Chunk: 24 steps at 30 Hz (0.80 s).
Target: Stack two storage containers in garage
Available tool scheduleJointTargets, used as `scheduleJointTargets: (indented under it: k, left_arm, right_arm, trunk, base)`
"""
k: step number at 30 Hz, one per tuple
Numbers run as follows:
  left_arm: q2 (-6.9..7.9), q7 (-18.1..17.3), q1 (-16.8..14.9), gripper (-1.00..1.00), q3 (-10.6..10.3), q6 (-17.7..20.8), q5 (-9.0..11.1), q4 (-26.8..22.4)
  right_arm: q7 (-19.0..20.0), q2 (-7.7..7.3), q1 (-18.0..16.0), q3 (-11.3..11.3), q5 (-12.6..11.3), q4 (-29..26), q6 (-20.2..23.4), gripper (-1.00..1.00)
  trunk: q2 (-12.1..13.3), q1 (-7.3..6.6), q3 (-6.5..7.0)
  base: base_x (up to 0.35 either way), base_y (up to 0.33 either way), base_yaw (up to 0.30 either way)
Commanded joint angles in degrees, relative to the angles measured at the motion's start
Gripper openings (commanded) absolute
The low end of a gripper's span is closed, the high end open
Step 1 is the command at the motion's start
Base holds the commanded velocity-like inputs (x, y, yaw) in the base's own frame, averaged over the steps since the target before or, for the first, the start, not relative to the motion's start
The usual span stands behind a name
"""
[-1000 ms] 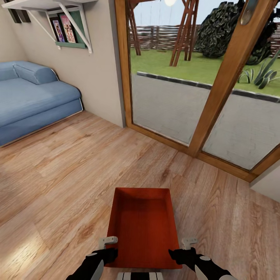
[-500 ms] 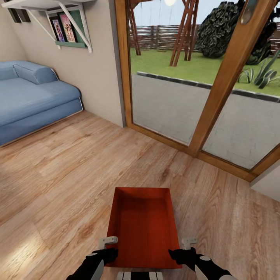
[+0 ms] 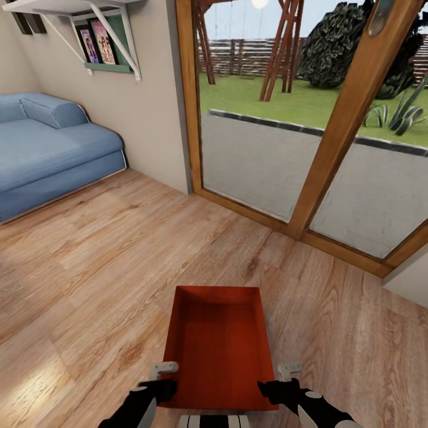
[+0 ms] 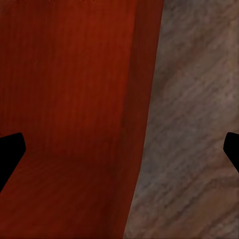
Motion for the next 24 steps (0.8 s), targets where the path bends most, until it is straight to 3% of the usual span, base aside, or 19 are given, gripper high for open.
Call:
scheduleJointTargets:
  k: [1, 3, 6, 24]
  left_arm:
    - [0.07, -0.1, 0.0, 1.0, 0.3, 0.4, -1.4, -0.1]
    - [0.01, -0.2, 0.0, 1.0, 0.4, 0.4, -3.0, -0.1]
    - [-0.22, -0.3, 0.0, 1.0, 0.4, 0.4, -3.5, 0.0]
    - [-0.4, -0.5, 0.0, 1.0, 0.4, 0.4, -3.7, 0.0]
  right_arm:
    - [0.2, 0.0, 0.0, -0.4, 0.6, 0.0, -0.2, 1.0]
    - [0.2, 0.0, 0.0, -0.4, 0.6, 0.0, -0.2, 1.0]
    - [0.2, 0.0, 0.0, -0.4, 0.6, 0.0, -0.2, 1.0]
    - [0.2, 0.0, 0.0, -0.4, 0.6, 0.0, -0.3, 1.0]
  trunk:
    - [0.0, -0.01, -0.04]
    - [0.0, -0.01, -0.04]
    - [0.0, -0.01, -0.04]
    - [0.0, -0.01, -0.04]
  base:
    - [0.0, 0.0, 0.0]
    - [0.0, 0.0, 0.0]
    - [0.0, 0.0, 0.0]
    - [0.0, 0.0, 0.0]
